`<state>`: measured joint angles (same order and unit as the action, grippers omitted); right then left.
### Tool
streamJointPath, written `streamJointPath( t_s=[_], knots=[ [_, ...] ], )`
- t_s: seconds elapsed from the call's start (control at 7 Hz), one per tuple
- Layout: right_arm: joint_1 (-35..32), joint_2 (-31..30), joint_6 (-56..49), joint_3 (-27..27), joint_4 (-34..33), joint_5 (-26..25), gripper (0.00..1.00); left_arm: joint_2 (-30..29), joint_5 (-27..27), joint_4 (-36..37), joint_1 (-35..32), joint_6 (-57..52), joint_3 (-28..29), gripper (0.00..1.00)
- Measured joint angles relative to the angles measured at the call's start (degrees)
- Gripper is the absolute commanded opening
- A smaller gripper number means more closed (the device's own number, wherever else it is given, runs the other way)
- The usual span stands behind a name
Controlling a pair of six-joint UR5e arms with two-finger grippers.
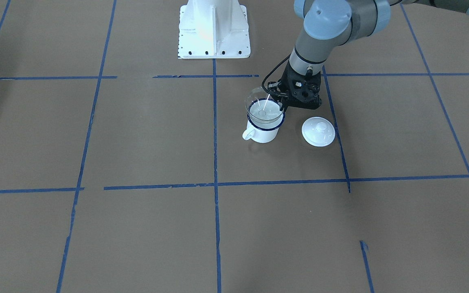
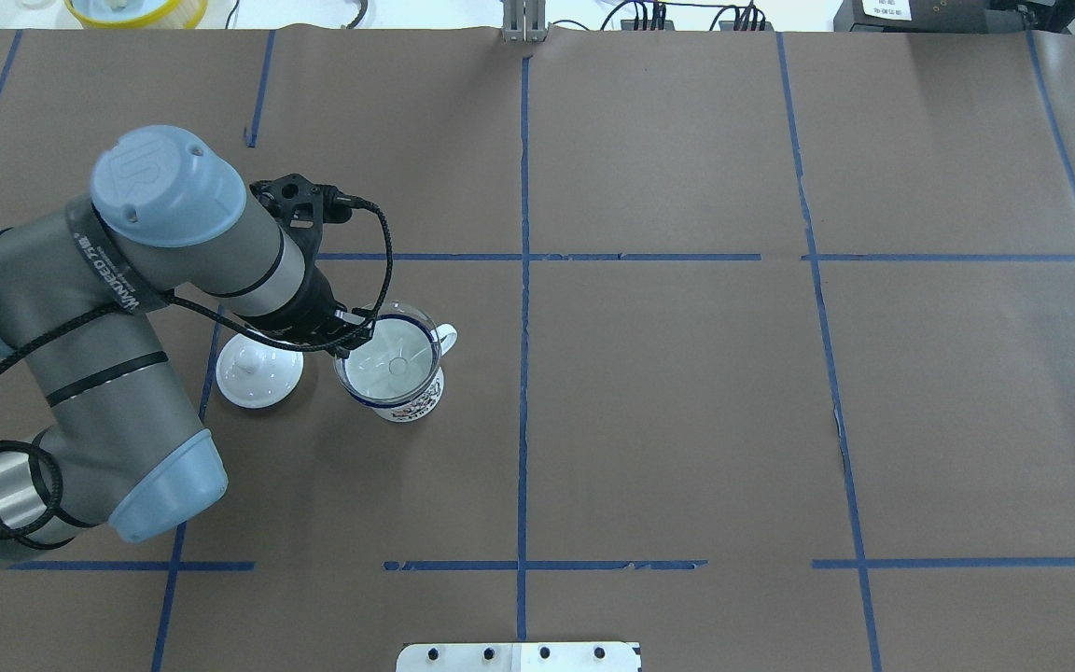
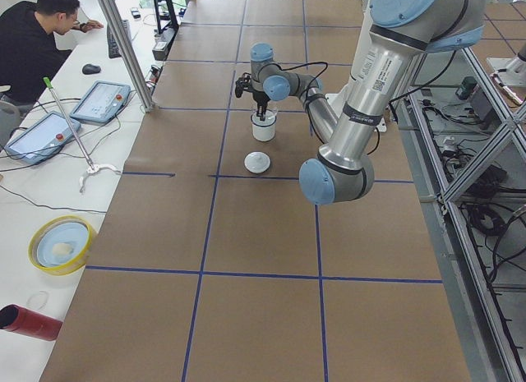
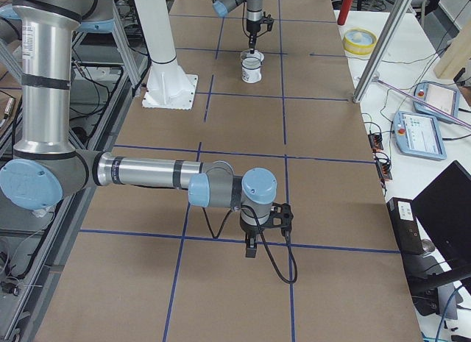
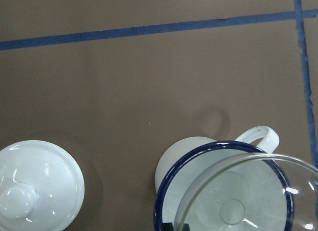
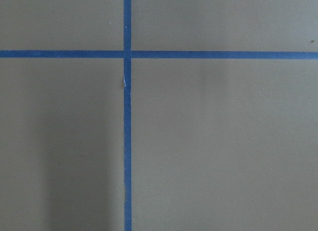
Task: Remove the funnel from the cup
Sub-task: 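Grasp the funnel with the left gripper and lift it out of the mug, then carry the funnel farther from the robot and lower it onto the table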
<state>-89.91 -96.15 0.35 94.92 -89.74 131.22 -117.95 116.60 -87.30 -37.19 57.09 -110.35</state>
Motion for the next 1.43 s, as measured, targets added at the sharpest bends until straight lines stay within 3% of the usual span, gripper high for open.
streamJointPath(
  t_s=[0.43,0.71,1.0,1.43],
  knots=[
    [0.00,0.02,0.00,0.00,0.00,0.00,1.00,-0.63,0.31,6.52,-4.94,-2.09,-7.75,0.00],
    [0.00,0.04,0.00,0.00,0.00,0.00,1.00,-0.81,-0.03,5.41,-8.62,-4.12,-10.44,0.00],
    [0.00,0.01,0.00,0.00,0.00,0.00,1.00,-0.48,-3.71,-2.30,-9.95,-5.40,-8.71,0.00],
    [0.00,0.00,0.00,0.00,0.00,0.00,1.00,0.14,-15.79,-21.02,-10.18,-5.26,2.72,0.00]
  ],
)
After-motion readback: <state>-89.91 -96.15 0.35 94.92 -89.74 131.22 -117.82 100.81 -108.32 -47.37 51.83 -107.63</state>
